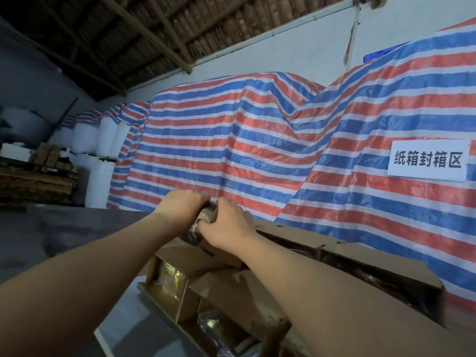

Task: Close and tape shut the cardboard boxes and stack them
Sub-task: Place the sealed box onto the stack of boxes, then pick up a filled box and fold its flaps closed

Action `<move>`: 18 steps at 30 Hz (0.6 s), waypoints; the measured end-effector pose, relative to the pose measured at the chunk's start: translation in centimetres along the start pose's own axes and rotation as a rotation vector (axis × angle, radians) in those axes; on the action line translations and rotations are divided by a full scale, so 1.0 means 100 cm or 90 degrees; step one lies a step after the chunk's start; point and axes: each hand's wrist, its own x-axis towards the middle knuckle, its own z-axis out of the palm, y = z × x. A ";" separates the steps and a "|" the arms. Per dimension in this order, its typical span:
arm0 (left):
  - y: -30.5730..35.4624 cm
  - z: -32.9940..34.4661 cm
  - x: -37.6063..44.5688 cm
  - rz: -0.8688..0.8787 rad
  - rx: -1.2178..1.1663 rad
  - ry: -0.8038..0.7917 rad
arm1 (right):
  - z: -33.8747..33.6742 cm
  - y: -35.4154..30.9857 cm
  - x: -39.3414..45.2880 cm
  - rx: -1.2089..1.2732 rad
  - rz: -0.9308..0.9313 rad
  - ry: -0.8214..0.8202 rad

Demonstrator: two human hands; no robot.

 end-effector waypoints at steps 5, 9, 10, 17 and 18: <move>0.019 -0.057 0.011 0.033 -0.059 0.041 | -0.053 -0.021 0.000 0.230 0.179 0.038; 0.051 -0.108 0.014 0.016 -0.214 0.049 | -0.118 -0.029 -0.015 0.301 0.256 0.099; 0.060 -0.119 0.016 0.009 -0.233 0.048 | -0.136 -0.027 -0.022 0.296 0.257 0.110; 0.151 -0.197 0.023 -0.063 -0.476 -0.052 | -0.274 0.008 -0.107 0.292 0.387 0.110; 0.162 -0.207 0.021 -0.054 -0.455 -0.095 | -0.293 0.017 -0.126 0.302 0.406 0.106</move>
